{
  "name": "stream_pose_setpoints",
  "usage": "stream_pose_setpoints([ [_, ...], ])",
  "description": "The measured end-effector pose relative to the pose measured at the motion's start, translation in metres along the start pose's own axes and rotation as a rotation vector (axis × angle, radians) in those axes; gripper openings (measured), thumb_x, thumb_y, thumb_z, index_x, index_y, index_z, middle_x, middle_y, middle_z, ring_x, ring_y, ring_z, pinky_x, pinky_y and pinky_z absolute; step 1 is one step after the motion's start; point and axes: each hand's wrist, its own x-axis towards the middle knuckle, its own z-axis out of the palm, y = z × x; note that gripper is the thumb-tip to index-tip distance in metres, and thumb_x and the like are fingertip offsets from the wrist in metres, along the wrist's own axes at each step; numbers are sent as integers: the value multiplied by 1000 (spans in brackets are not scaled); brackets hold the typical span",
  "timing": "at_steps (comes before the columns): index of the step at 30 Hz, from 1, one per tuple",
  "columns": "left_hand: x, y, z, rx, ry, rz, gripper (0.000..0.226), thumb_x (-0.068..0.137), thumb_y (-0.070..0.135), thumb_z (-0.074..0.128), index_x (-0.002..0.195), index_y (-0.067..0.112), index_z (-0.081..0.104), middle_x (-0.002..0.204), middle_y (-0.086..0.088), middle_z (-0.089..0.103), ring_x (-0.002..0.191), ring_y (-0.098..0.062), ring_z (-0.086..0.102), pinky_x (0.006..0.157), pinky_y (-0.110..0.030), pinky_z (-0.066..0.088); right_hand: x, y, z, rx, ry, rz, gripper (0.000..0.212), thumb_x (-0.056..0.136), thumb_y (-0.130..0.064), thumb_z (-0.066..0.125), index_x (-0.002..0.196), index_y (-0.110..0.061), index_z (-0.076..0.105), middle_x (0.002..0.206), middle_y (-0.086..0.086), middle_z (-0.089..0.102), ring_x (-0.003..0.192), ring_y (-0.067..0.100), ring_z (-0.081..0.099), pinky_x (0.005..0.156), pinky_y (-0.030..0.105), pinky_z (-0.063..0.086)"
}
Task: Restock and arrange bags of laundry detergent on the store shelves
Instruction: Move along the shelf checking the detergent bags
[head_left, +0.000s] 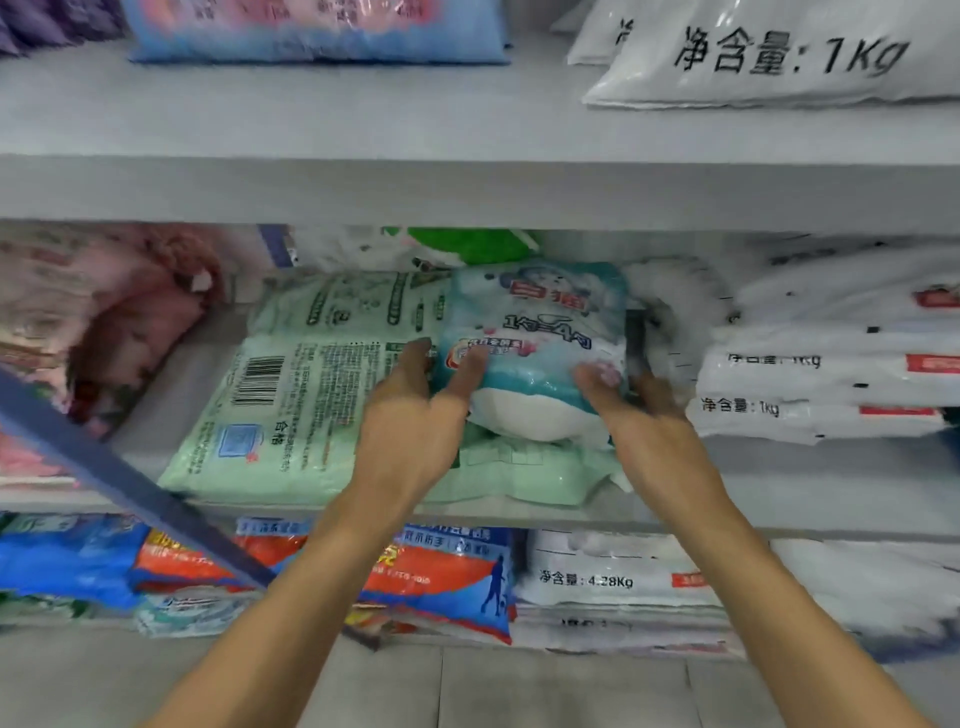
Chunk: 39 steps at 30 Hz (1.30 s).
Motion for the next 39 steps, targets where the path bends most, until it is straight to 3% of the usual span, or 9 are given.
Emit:
stream_pose_setpoints([
  [3, 9, 3, 10, -166, 7, -77, 29, 88, 60, 66, 94, 33, 61, 87, 18, 65, 77, 6, 60, 62, -12, 43, 10, 2, 5, 151, -27, 26, 88, 72, -71, 75, 148, -34, 48, 129, -14, 67, 115, 7, 65, 88, 22, 52],
  [7, 21, 5, 17, -156, 16, -134, 43, 79, 59, 75, 102, 25, 62, 90, 11, 67, 81, -9, 66, 66, -26, 51, 22, -5, 3, 423, -95, 126, 35, 77, -32, 86, 105, -17, 72, 73, -10, 78, 60, 1, 72, 49, 14, 51],
  [12, 25, 4, 9, -355, -65, -235, 36, 71, 40, 87, 94, 19, 69, 77, 5, 77, 69, -10, 74, 65, -24, 55, 22, -6, 2, 533, -168, 193, 76, 45, -33, 100, 114, -14, 74, 99, 6, 80, 92, 28, 77, 89, 53, 60],
  [17, 10, 1, -9, -500, -331, -340, 43, 68, 20, 84, 109, 8, 77, 103, -5, 78, 89, -20, 75, 75, -32, 57, 4, -13, -16, 583, -360, 240, 34, 64, -10, 85, 97, -9, 78, 96, 10, 79, 72, 23, 75, 56, 35, 60],
  [21, -21, 1, -23, -603, -531, -431, 51, 63, 12, 80, 114, 5, 75, 110, -17, 76, 94, -34, 72, 78, -42, 58, -21, -12, -20, 600, -475, 335, 37, 49, 2, 84, 86, -4, 82, 99, 17, 78, 77, 30, 74, 75, 39, 62],
  [25, -55, -1, -37, -667, -472, -363, 69, 60, -8, 82, 123, 13, 66, 109, -15, 77, 99, -35, 75, 80, -44, 62, -51, -16, -17, 627, -463, 312, 78, 43, 13, 81, 117, -7, 71, 118, 26, 71, 101, 55, 66, 92, 61, 55],
  [28, -80, 2, -62, -662, -414, -349, 76, 58, -11, 82, 126, 14, 60, 107, -12, 78, 95, -32, 76, 74, -42, 63, -79, -31, -20, 684, -560, 294, 83, 52, 20, 74, 128, -10, 63, 116, 22, 74, 104, 43, 72, 82, 57, 61],
  [32, -117, 14, -100, -659, -389, -405, 68, 54, -14, 82, 117, 7, 67, 103, -15, 78, 90, -35, 76, 70, -41, 63, -116, -52, -19, 703, -634, 334, 61, 49, 18, 72, 105, -6, 74, 103, 23, 76, 84, 37, 77, 63, 44, 63],
  [39, -180, 28, -161, -666, -291, -497, 52, 47, -10, 77, 96, 8, 79, 102, -21, 77, 95, -42, 74, 80, -49, 63, -179, -88, -4, 683, -708, 477, 65, 43, 20, 68, 104, 0, 76, 108, 28, 74, 97, 45, 73, 75, 52, 62],
])
